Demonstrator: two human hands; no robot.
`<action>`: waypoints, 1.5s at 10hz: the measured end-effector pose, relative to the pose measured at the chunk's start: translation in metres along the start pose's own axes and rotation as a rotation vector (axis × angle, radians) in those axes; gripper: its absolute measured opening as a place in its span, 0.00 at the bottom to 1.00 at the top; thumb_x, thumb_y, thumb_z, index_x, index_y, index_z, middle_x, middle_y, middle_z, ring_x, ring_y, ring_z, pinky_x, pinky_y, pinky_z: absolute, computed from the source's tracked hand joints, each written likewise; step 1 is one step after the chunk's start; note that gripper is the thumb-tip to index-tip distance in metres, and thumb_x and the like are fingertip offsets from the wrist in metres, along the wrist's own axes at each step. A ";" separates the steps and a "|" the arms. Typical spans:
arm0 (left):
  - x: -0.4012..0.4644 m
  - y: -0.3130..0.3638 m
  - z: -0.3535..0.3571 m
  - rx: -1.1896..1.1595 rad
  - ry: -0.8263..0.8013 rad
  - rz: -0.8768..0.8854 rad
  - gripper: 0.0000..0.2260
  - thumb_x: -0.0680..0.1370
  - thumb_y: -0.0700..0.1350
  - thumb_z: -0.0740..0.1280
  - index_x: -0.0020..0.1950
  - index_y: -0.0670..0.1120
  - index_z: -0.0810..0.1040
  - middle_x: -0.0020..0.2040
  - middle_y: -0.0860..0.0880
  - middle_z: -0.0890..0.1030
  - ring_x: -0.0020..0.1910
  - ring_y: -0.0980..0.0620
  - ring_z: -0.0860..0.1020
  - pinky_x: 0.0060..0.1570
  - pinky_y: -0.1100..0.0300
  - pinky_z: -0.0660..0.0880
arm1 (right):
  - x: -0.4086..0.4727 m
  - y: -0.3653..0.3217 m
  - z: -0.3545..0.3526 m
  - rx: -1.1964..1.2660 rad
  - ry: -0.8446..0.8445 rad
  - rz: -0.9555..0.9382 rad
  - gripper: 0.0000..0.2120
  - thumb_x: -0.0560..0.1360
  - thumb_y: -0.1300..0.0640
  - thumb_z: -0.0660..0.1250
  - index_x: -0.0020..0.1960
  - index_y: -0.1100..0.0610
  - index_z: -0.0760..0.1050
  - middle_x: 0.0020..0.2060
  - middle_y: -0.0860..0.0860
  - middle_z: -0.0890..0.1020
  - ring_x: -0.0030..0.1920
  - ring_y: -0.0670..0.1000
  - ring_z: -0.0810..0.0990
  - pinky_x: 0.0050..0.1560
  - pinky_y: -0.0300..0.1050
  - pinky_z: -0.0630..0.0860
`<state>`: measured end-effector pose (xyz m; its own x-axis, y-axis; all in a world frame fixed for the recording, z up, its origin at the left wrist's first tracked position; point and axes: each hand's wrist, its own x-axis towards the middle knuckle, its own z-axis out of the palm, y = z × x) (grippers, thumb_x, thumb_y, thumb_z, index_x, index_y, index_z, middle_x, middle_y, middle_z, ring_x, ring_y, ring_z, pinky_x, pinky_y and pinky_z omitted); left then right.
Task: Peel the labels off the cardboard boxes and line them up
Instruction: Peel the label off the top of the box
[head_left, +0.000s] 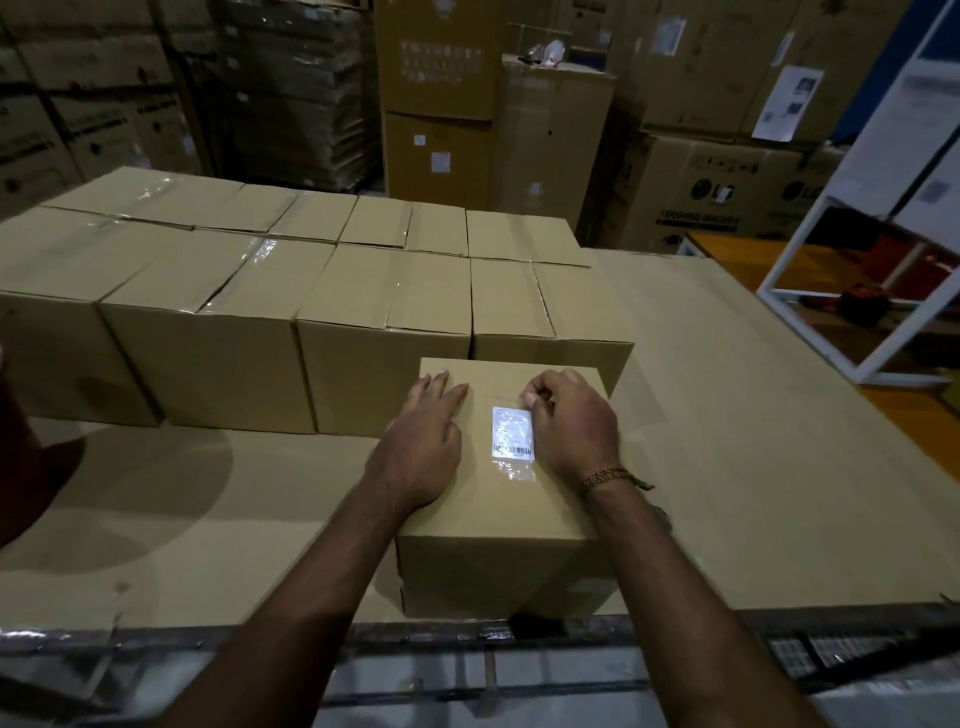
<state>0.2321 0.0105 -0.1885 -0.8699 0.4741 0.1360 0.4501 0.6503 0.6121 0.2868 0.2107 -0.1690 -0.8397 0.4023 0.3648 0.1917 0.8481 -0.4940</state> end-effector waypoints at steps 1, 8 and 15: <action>0.001 0.000 0.001 0.000 0.000 -0.003 0.24 0.87 0.46 0.56 0.84 0.56 0.60 0.86 0.55 0.53 0.85 0.52 0.48 0.79 0.37 0.62 | 0.000 0.000 -0.001 0.014 0.003 -0.001 0.05 0.82 0.53 0.68 0.48 0.46 0.79 0.47 0.42 0.79 0.44 0.46 0.77 0.46 0.49 0.80; 0.000 0.001 0.001 -0.002 -0.007 -0.022 0.24 0.87 0.46 0.55 0.84 0.57 0.59 0.86 0.56 0.52 0.85 0.53 0.46 0.79 0.36 0.61 | 0.001 -0.001 -0.002 0.008 -0.004 -0.004 0.03 0.80 0.50 0.72 0.48 0.47 0.84 0.44 0.40 0.77 0.44 0.44 0.75 0.38 0.35 0.65; 0.000 0.000 0.001 0.023 -0.006 -0.007 0.25 0.86 0.46 0.55 0.84 0.56 0.59 0.86 0.56 0.52 0.85 0.53 0.46 0.78 0.36 0.61 | -0.013 0.006 -0.024 0.411 -0.294 0.031 0.48 0.74 0.45 0.81 0.84 0.36 0.57 0.52 0.44 0.84 0.50 0.48 0.86 0.53 0.50 0.86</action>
<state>0.2323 0.0107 -0.1893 -0.8719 0.4730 0.1267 0.4484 0.6673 0.5947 0.3111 0.2183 -0.1582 -0.9557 0.2606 0.1366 0.0526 0.6080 -0.7922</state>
